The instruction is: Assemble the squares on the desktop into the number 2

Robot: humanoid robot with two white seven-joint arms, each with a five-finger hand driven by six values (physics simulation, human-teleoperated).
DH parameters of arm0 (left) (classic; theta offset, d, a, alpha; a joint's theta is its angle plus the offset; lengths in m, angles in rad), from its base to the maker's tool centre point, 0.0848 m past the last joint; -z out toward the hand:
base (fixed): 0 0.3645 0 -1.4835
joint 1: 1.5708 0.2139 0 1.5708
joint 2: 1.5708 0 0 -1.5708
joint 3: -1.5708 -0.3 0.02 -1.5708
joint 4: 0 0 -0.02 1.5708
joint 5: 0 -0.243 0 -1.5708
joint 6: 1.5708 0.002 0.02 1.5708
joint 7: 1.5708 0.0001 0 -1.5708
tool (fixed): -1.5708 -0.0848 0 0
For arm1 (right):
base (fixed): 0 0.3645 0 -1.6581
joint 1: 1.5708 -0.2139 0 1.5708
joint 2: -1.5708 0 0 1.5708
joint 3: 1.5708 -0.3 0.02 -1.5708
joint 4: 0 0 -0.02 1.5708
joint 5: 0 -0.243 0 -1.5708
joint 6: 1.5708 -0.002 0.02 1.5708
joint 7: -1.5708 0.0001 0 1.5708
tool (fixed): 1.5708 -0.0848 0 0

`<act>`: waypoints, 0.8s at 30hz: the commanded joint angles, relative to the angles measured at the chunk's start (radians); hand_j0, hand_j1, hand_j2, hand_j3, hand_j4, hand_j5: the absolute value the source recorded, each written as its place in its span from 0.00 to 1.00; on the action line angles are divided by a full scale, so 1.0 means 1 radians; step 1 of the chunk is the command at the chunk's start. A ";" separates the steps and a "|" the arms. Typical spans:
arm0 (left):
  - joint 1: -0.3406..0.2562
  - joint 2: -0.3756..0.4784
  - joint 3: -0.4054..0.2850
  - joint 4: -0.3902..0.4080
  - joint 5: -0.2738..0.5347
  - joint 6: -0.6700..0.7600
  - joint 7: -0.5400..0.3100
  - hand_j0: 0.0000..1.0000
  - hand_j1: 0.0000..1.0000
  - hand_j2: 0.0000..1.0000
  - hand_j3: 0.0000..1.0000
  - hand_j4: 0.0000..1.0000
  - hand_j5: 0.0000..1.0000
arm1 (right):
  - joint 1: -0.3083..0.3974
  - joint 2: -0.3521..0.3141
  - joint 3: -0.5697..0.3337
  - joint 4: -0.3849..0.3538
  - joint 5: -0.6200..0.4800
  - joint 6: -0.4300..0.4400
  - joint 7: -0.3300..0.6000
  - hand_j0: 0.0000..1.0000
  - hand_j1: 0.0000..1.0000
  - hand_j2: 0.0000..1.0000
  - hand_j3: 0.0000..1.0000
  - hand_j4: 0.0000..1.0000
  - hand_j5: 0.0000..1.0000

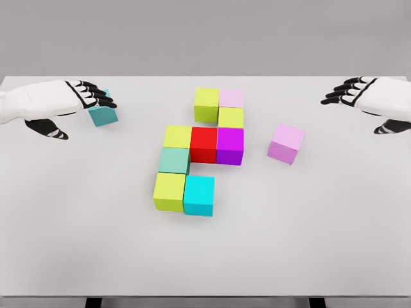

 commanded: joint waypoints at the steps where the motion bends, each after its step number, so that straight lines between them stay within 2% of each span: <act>1: 0.000 -0.001 0.001 0.014 0.004 0.002 0.000 1.00 1.00 1.00 1.00 1.00 1.00 | 0.000 0.000 0.000 -0.010 -0.004 0.003 0.000 1.00 1.00 1.00 1.00 1.00 1.00; 4: -0.008 -0.032 0.001 0.061 -0.013 0.002 0.000 1.00 1.00 1.00 1.00 1.00 1.00 | -0.002 -0.002 0.000 -0.012 -0.004 0.003 0.000 1.00 1.00 1.00 1.00 1.00 1.00; 6: -0.037 -0.114 0.004 0.171 -0.129 0.002 0.004 1.00 1.00 1.00 1.00 1.00 1.00 | 0.000 -0.003 -0.006 -0.003 -0.012 0.003 0.000 1.00 1.00 1.00 1.00 1.00 1.00; 7: -0.055 -0.184 0.006 0.271 -0.145 0.002 -0.003 1.00 1.00 1.00 1.00 1.00 1.00 | -0.002 -0.005 -0.010 -0.001 -0.011 0.003 0.000 1.00 1.00 1.00 1.00 1.00 1.00; 8: -0.071 -0.225 0.006 0.333 -0.146 0.002 -0.026 1.00 1.00 1.00 1.00 1.00 1.00 | -0.005 -0.003 -0.008 0.007 -0.006 0.003 0.000 1.00 1.00 1.00 1.00 1.00 1.00; 9: -0.081 -0.251 0.015 0.365 -0.136 0.002 -0.105 1.00 1.00 1.00 1.00 1.00 1.00 | -0.005 0.000 0.001 0.008 -0.006 0.003 0.000 1.00 1.00 1.00 1.00 1.00 1.00; 10: -0.080 -0.254 0.018 0.364 -0.123 0.002 -0.108 1.00 1.00 1.00 1.00 1.00 1.00 | -0.012 0.001 0.009 0.004 -0.006 0.003 0.000 1.00 1.00 1.00 1.00 1.00 1.00; 11: -0.081 -0.259 0.018 0.377 -0.032 0.002 -0.105 1.00 1.00 1.00 1.00 1.00 1.00 | -0.043 0.006 0.026 0.004 -0.003 0.003 0.000 1.00 1.00 1.00 1.00 1.00 1.00; 12: -0.083 -0.250 0.013 0.455 0.164 0.002 -0.110 1.00 1.00 1.00 1.00 1.00 1.00 | -0.069 0.041 0.062 0.007 -0.004 0.003 0.000 1.00 1.00 1.00 1.00 1.00 1.00; 14: -0.087 -0.230 -0.007 0.488 0.413 0.002 -0.154 1.00 1.00 1.00 1.00 1.00 1.00 | -0.106 0.061 0.127 0.007 -0.001 0.003 0.000 1.00 1.00 1.00 1.00 1.00 1.00; 15: -0.097 -0.227 -0.028 0.482 0.513 0.002 -0.219 1.00 1.00 1.00 1.00 1.00 1.00 | -0.133 0.073 0.165 0.008 0.002 0.003 0.000 1.00 1.00 1.00 1.00 1.00 1.00; 16: -0.100 -0.227 -0.031 0.482 0.557 0.002 -0.253 1.00 1.00 1.00 1.00 1.00 1.00 | -0.144 0.081 0.184 0.008 0.003 0.003 0.000 1.00 1.00 1.00 1.00 1.00 1.00; 17: -0.120 -0.244 -0.034 0.477 0.613 0.107 -0.253 1.00 1.00 1.00 1.00 1.00 1.00 | -0.169 0.103 0.216 0.011 0.040 0.003 0.000 1.00 1.00 1.00 1.00 1.00 1.00; 18: -0.153 -0.267 -0.034 0.421 0.614 0.363 -0.253 1.00 1.00 1.00 1.00 1.00 1.00 | -0.175 0.116 0.219 0.023 0.069 0.003 0.000 1.00 1.00 1.00 1.00 1.00 1.00; 19: -0.181 -0.271 -0.034 0.307 0.610 0.717 -0.253 1.00 1.00 1.00 1.00 1.00 1.00 | -0.179 0.123 0.221 0.030 0.094 0.003 0.000 1.00 1.00 1.00 1.00 1.00 1.00; 20: -0.202 -0.274 -0.034 0.203 0.607 1.018 -0.201 1.00 1.00 1.00 1.00 1.00 1.00 | -0.192 0.127 0.239 0.030 0.124 0.003 0.000 1.00 1.00 1.00 1.00 1.00 1.00; 21: -0.204 -0.280 -0.034 0.157 0.617 1.123 -0.121 1.00 1.00 1.00 1.00 1.00 1.00 | -0.204 0.136 0.262 0.030 0.143 0.003 0.000 1.00 1.00 1.00 1.00 1.00 1.00; 23: -0.204 -0.320 -0.040 0.184 0.647 1.136 -0.098 1.00 1.00 1.00 1.00 1.00 1.00 | -0.229 0.156 0.300 0.037 0.183 0.003 0.000 1.00 1.00 1.00 1.00 1.00 1.00; 24: -0.206 -0.328 -0.080 0.193 0.644 1.139 -0.085 1.00 1.00 1.00 1.00 1.00 1.00 | -0.233 0.156 0.308 0.040 0.195 0.003 0.000 1.00 1.00 1.00 1.00 1.00 1.00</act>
